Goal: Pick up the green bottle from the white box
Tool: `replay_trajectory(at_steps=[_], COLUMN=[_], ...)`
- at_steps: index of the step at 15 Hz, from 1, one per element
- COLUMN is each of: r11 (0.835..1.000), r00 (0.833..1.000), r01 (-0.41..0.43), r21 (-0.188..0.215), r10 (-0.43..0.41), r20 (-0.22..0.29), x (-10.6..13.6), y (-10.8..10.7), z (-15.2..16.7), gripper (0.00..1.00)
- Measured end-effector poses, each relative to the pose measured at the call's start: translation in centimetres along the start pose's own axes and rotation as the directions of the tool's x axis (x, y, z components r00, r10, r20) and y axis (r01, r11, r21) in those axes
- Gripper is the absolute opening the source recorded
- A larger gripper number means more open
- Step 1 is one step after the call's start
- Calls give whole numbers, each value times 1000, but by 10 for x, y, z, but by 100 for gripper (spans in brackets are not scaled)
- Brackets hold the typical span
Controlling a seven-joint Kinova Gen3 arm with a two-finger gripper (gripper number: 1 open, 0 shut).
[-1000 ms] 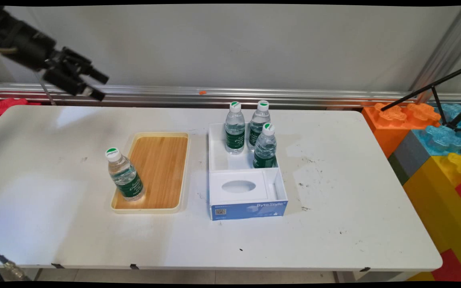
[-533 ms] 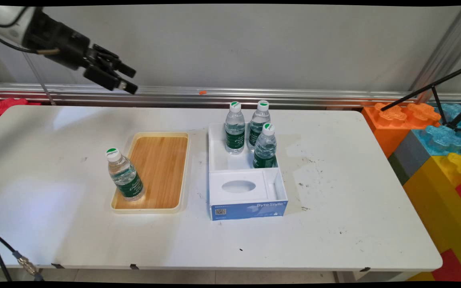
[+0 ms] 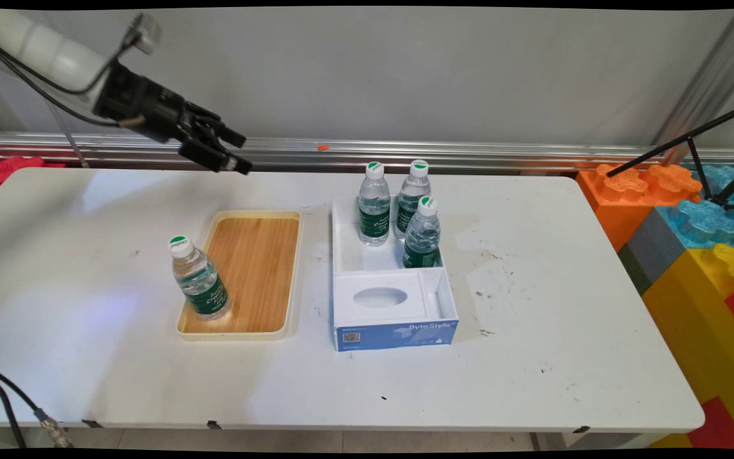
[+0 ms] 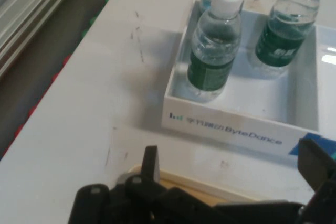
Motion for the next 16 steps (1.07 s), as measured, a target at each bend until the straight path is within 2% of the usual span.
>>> replay_trajectory(at_steps=[8, 16], r11=[999, 999], r00=[999, 997], r01=[24, 46], r21=[30, 23], r10=[-23, -45], r20=[-28, -70], x=[-14, -11], y=[-7, -2], z=[64, 114], gripper=[100, 100])
